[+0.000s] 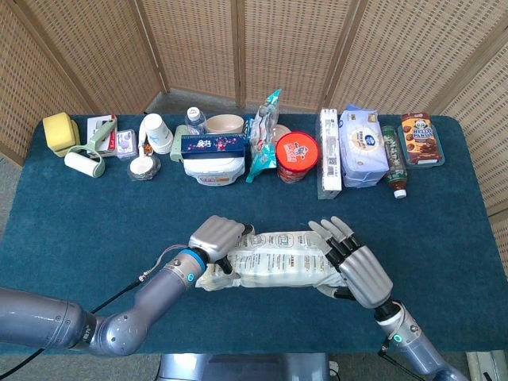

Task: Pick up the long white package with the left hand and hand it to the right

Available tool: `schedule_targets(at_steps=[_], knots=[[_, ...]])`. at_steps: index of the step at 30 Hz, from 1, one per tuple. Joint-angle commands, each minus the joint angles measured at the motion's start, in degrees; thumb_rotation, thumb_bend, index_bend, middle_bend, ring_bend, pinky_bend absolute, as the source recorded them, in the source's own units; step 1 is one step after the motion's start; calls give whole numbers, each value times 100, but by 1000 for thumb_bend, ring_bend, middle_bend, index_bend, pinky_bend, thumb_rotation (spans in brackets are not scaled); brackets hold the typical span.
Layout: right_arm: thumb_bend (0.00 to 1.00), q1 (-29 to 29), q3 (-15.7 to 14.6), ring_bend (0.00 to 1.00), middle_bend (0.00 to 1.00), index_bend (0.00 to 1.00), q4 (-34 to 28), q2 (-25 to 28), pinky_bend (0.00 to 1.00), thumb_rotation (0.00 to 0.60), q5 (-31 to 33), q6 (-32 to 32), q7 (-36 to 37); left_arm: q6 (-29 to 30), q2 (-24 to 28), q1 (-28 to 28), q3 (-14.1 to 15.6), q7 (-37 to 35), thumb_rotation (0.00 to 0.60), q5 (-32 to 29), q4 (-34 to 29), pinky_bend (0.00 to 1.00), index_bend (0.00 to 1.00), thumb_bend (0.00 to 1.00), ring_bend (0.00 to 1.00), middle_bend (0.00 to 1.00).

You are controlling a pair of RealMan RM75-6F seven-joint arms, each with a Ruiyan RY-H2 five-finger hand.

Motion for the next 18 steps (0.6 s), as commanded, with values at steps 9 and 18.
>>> schedule_targets(at_steps=[9,18], knots=[[0,-60,-204,0,0,0,190,143,0,600,-232,336,-317,207,262,-212,132,-52,600,10,11,628,485,11,481,532],[0,10,-211,0,0,0,90,-67,0,600,-189,235,-647,150,329,-296,180,-229,600,-24,-118,628,485,11,480,532]])
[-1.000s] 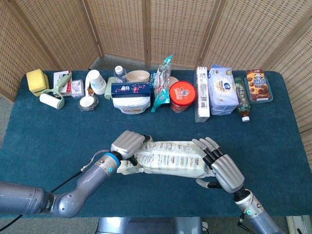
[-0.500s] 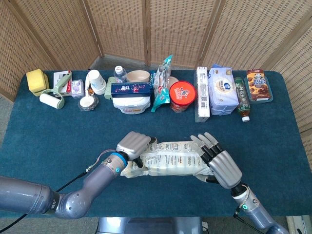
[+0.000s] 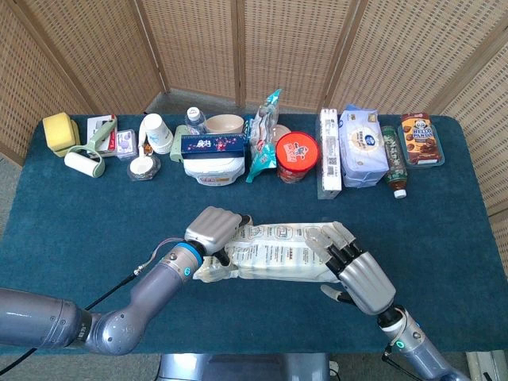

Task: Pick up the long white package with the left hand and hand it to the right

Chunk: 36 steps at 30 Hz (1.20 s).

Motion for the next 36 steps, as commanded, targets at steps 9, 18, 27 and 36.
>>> schedule_targets(at_steps=[9,18,27,36], knots=[[3,71,126,16,64,13,10,-432,49,600,80,34,-379,-220,62,-73,-59,-378,600,-83,-90,628,485,10,479,532],[587,59,187,552,787,758,488,-851,581,600,-62,621,59,-191,177,-39,32,-520,600,169,-132,628,456,11,387,473],[602,72,165,558,798,770,499,-854,581,600,-24,716,97,-465,370,242,92,-970,600,775,-263,293,42,0,7,13],[602,68,173,558,798,769,608,-860,581,600,73,755,114,-644,737,571,56,-1471,600,1360,-411,103,0,0,0,0]])
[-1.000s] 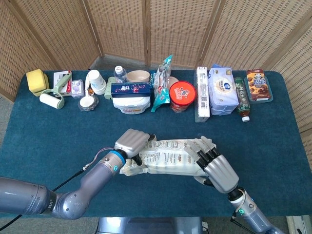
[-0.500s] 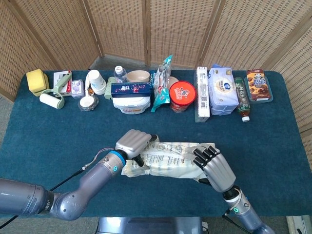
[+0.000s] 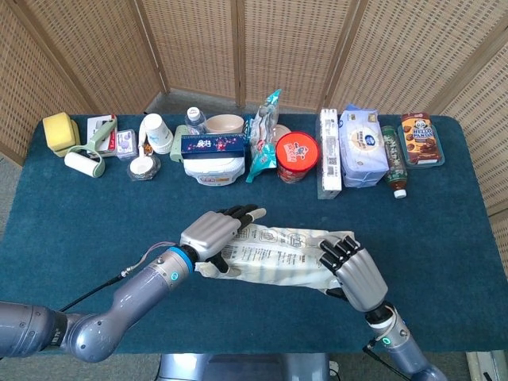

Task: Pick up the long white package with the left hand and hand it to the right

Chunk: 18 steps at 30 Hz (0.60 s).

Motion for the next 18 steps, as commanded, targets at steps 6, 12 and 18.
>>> schedule_targets(at_steps=[6,12,18], knots=[[601,4,30,558,798,768,112,17,581,600,108,28,67,-62,543,389,21,-385,600,573,-216,89,0,0,0,0],[602,-2,93,558,798,764,360,71,581,600,248,58,129,-67,1542,1238,337,-707,600,1591,-353,78,0,0,0,0],[602,-8,118,558,798,765,561,55,581,600,307,125,150,110,1963,2230,711,-1002,600,3175,234,64,0,0,0,0]])
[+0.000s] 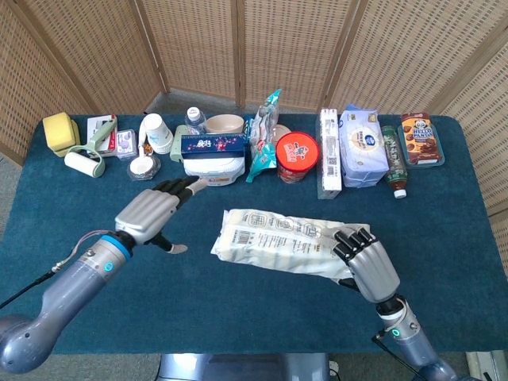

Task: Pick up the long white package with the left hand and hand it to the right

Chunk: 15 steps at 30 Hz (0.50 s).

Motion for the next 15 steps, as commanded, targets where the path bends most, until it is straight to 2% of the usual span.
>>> schedule_targets(at_steps=[1,8,11,15], knots=[[602,0,28,558,798,764,60,8,581,600,45,29,9,485,306,905,469,-103,600,1489,562,63,0,0,0,0],[602,-21,69,558,798,766,86,84,581,600,40,159,-174,2282,-250,2447,939,-804,600,3415,1618,57,0,0,0,0],[602,-37,52,558,798,767,16,73,581,600,43,180,-216,2989,-679,3044,1106,-1125,600,3811,2102,57,0,0,0,0],[601,-40,36,558,798,767,-15,70,581,600,51,156,-316,3568,-1083,3636,1272,-1571,600,4128,2668,55,0,0,0,0]])
